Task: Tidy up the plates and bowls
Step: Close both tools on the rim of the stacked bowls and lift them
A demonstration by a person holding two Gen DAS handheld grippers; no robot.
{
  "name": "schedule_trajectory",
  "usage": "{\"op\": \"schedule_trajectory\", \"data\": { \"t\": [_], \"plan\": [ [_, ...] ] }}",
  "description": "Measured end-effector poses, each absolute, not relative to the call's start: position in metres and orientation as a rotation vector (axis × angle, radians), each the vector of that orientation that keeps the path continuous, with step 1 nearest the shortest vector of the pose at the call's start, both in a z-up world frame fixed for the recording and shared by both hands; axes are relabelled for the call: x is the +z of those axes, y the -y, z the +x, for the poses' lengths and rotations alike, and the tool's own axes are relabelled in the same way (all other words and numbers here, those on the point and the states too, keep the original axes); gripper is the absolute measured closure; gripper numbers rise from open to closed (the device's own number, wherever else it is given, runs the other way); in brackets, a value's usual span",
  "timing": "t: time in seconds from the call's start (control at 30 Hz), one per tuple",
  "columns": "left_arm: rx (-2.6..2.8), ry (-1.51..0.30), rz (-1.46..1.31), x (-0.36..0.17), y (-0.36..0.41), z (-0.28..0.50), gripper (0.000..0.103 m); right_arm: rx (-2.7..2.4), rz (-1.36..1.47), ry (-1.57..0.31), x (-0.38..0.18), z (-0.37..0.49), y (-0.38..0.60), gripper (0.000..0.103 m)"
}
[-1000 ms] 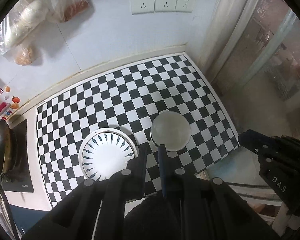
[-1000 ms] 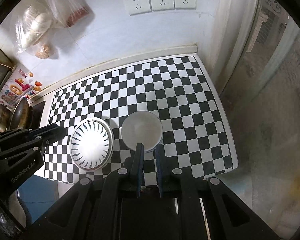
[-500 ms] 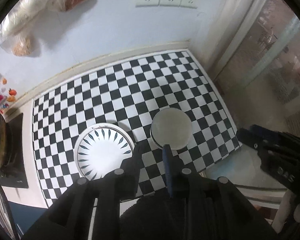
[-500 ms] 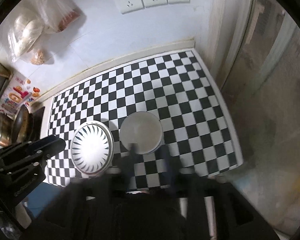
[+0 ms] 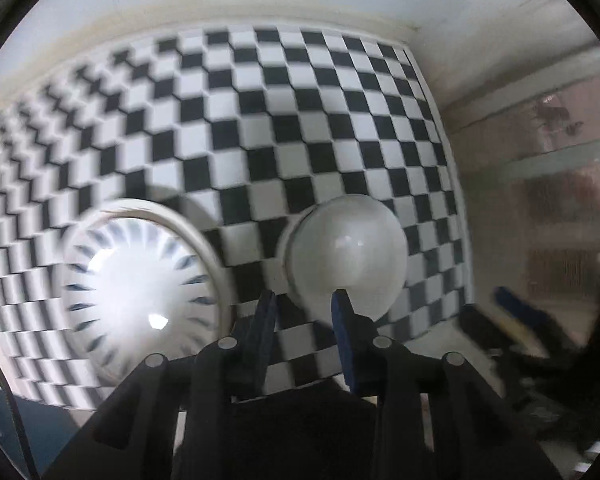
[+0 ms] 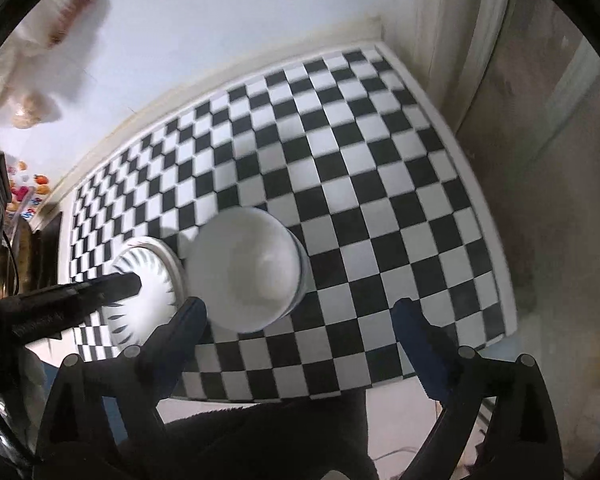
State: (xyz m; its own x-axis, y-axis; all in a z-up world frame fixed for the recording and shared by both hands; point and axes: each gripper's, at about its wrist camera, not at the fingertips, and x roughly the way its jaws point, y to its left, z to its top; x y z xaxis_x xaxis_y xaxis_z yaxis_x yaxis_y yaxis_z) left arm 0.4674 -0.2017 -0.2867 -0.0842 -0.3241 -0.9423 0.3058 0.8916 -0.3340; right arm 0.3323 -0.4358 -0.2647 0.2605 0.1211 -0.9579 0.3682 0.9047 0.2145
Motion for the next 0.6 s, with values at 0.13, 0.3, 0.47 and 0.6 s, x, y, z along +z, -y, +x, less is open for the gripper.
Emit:
{"op": "schedule_trajectory", "data": {
  "t": [0.13, 0.3, 0.47, 0.6],
  "plan": [
    [-0.539, -1.674, -0.083, -0.323, 0.213, 0.487, 0.076, -0.150, 0.546, -1.384, -0.317, 0.345, 0.450, 0.007],
    [-0.543, -1.756, -0.083, -0.358, 0.229, 0.498, 0.069, -0.107, 0.633, -1.447, -0.363, 0.356, 0.455, 0.007],
    [-0.533, -1.781, -0.060, -0.375, 0.238, 0.505, 0.065, -0.075, 0.633, -1.499, -0.389, 0.368, 0.451, 0.007],
    [-0.520, -1.819, -0.043, -0.395, 0.241, 0.507, 0.065, -0.046, 0.642, -1.532, -0.407, 0.378, 0.446, 0.007]
  ]
}}
